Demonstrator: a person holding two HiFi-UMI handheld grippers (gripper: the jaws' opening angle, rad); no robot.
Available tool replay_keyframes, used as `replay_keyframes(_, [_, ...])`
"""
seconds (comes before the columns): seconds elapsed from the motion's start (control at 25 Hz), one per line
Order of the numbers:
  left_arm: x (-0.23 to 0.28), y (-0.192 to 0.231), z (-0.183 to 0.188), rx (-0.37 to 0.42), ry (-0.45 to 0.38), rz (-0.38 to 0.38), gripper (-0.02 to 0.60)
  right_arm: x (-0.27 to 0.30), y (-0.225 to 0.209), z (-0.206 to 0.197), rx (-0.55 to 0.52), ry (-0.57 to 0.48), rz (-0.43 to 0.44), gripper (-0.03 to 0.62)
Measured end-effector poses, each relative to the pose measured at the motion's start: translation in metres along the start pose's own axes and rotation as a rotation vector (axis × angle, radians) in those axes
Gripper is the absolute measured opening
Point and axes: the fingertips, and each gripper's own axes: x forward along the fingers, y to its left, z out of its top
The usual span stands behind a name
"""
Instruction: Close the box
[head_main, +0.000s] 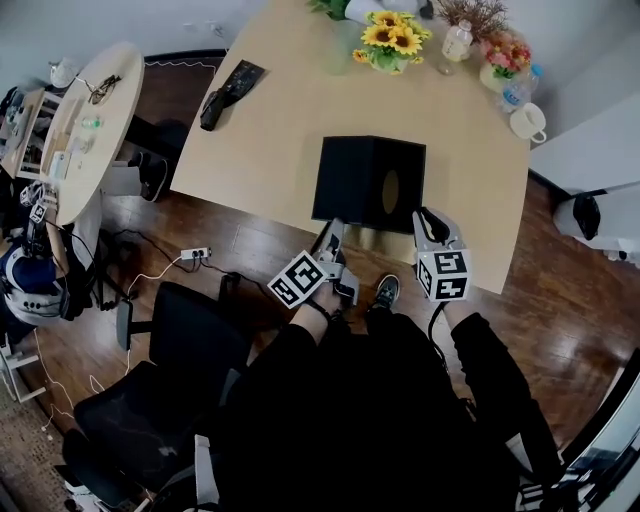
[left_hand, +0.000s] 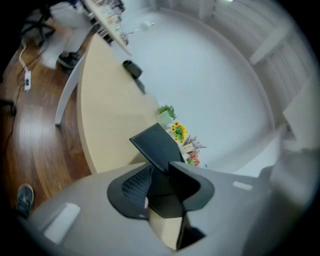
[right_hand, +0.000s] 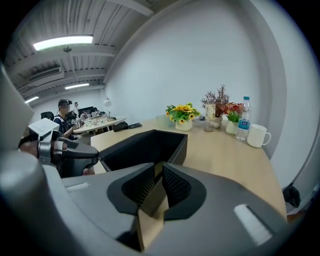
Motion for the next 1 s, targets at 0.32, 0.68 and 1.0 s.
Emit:
replay_keyframes(0.32, [-0.011,-0.102,-0.025,1.007,0.098,-0.158,0.031,0.002,-0.002,-0.002,0.054,-0.014,0.016,0.049])
replay_keyframes(0.68, [-0.012,-0.103,-0.055,0.997,0.306,-0.240,0.032,-0.041,-0.051,0.013,0.095,-0.091,-0.183,0.011])
replay_keyframes(1.0, [-0.066,-0.176,0.013,0.989,0.092,-0.323,0.032,-0.110,-0.014,0.091,0.079,-0.328,-0.079,0.011])
